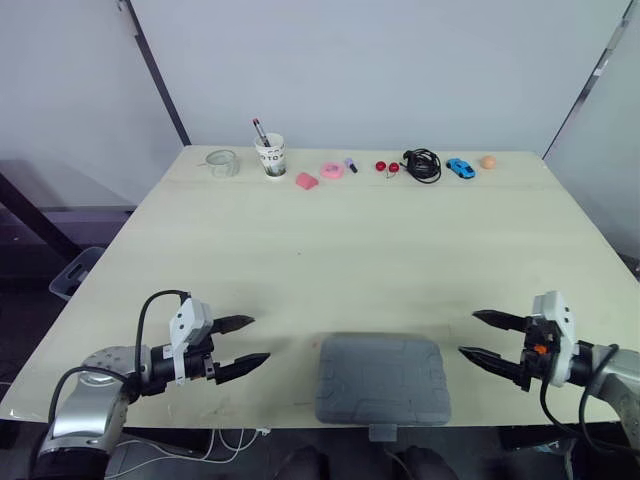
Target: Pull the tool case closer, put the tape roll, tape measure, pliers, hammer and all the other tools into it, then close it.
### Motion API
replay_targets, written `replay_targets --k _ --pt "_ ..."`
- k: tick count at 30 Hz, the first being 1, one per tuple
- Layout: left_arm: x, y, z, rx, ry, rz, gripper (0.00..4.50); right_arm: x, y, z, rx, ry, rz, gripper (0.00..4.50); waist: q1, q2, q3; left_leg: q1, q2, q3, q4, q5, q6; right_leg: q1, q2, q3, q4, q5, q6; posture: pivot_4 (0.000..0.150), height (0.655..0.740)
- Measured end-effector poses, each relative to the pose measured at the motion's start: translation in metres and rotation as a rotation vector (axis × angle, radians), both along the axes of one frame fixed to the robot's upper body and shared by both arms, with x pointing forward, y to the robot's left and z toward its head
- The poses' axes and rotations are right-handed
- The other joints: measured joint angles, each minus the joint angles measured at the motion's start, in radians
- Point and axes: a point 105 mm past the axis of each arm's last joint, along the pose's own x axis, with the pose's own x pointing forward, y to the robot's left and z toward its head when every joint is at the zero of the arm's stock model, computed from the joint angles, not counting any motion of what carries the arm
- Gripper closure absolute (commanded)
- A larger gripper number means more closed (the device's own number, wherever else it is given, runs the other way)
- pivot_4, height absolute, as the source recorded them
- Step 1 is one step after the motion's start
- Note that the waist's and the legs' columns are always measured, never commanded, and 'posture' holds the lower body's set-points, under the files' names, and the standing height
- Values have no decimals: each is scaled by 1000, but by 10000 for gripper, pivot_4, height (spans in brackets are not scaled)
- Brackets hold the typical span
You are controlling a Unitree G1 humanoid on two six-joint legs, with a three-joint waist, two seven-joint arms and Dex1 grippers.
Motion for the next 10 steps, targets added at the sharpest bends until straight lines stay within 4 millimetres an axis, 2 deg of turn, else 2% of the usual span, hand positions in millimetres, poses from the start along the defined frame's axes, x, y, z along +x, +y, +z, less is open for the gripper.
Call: replay_targets --k 3,7,10 --pt "1 6 3 7 -15 32 1077 -1 -22 -5 -16 -29 -104 0 1 0 0 0 0 0 0 0 0 0 0 0 0 0 0 1500 7400" --pt "3 11 3 12 -24 69 1077 -6 -37 -9 -33 -55 -170 0 1 0 0 1 0 0 0 0 0 1 0 0 0 0 0 1500 7400" --pt "-2 18 -2 34 -11 115 1077 -12 -52 -20 -52 -41 -226 0 0 0 0 1 0 0 0 0 0 1 0 0 0 0 0 1500 7400"
